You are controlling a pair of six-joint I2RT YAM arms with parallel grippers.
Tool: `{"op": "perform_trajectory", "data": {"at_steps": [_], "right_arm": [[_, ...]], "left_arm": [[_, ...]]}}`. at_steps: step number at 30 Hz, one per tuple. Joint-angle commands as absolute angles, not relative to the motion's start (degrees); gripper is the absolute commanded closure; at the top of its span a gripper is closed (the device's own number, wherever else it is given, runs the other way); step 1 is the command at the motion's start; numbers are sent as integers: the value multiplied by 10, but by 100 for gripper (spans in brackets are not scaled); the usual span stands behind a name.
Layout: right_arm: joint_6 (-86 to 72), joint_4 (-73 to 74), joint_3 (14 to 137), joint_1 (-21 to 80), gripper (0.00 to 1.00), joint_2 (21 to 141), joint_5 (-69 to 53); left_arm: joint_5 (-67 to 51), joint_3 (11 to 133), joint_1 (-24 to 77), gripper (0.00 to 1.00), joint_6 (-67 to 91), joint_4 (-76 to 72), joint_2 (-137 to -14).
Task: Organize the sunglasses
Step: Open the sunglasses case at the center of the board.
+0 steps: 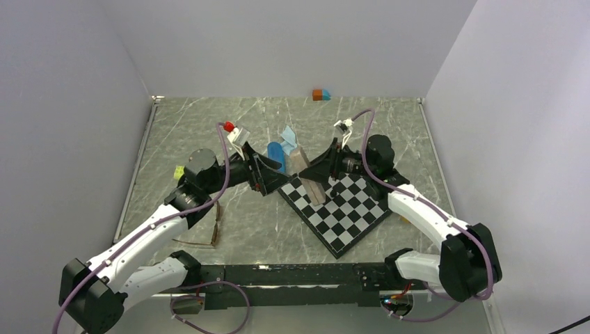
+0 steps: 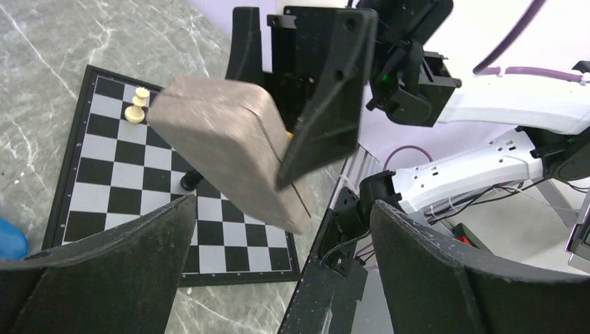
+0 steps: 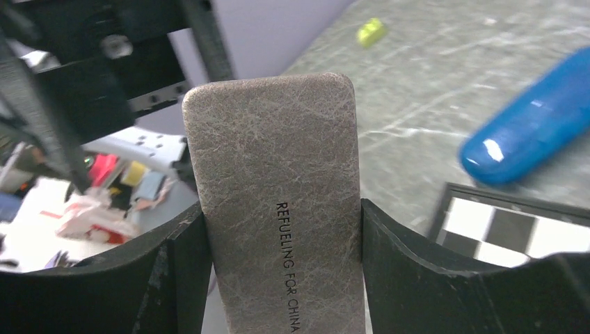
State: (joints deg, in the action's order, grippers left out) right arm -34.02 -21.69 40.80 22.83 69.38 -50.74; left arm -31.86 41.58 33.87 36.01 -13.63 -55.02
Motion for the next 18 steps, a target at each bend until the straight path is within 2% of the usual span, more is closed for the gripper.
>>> {"op": "perform_trajectory", "data": {"at_steps": [1, 8, 15, 18], "right_arm": [[-406, -354, 415, 266, 100, 657, -558], [-411, -365, 428, 305, 100, 665, -561], [-410, -363, 444, 324, 100, 683, -568], [-410, -360, 447, 325, 100, 679, -560]], "left_arm": [[-304, 426, 354, 1, 354, -196, -554], [-276, 427, 368, 1, 351, -193, -553], [-310, 415, 368, 1, 365, -230, -551], [-313, 431, 368, 15, 343, -193, -550]]}}
